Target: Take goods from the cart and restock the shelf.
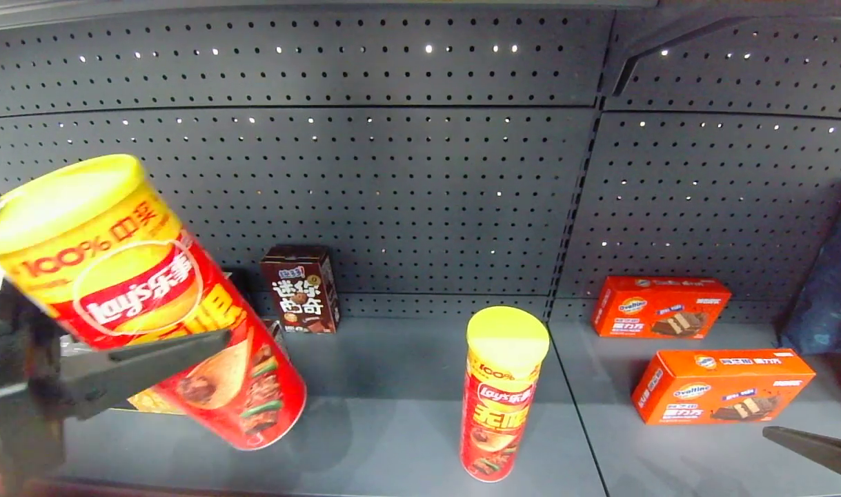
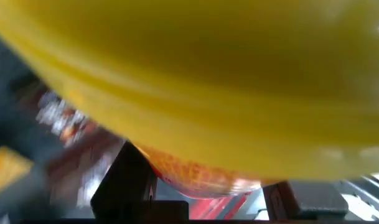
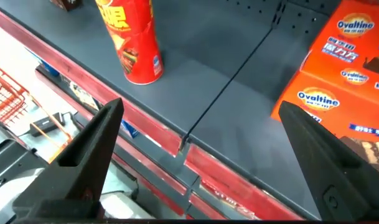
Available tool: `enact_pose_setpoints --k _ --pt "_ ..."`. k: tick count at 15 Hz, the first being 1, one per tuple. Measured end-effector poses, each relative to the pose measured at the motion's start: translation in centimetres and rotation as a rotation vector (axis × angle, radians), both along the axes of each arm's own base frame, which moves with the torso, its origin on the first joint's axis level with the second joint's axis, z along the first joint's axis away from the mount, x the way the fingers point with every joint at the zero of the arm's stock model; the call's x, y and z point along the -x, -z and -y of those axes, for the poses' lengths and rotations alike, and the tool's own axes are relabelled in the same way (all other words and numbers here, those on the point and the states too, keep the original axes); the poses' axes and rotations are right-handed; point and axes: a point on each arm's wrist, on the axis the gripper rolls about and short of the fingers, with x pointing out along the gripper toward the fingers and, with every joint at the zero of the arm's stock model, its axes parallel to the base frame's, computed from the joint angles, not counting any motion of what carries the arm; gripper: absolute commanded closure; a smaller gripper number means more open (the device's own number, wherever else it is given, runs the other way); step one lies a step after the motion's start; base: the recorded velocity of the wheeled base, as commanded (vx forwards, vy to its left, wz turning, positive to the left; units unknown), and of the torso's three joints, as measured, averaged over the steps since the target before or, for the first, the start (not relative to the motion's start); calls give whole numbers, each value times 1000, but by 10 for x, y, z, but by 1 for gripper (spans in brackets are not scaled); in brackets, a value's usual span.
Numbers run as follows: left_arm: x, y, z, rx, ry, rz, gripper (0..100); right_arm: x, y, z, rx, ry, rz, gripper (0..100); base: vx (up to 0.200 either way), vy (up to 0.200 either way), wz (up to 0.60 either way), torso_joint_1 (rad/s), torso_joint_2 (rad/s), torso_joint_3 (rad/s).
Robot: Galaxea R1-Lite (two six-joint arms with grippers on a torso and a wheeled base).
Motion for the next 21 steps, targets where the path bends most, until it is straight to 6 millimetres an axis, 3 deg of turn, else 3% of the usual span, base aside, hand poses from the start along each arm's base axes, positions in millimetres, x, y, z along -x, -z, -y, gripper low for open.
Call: enact_pose_setpoints --k 7,10,14,21 --pt "-122 13 55 -78 197 17 100 -1 6 0 18 2 -20 0 0 0 0 0 0 0" --pt "-160 30 82 -91 258 0 100 -1 5 -1 16 2 -19 0 0 0 0 0 0 0" --pt "-186 53 110 -90 355 -40 100 -2 2 -2 12 -1 -15 0 0 0 0 0 0 0" --pt "-217 78 130 -116 396 -42 100 -6 -4 -7 10 -8 -11 0 0 0 0 0 0 0"
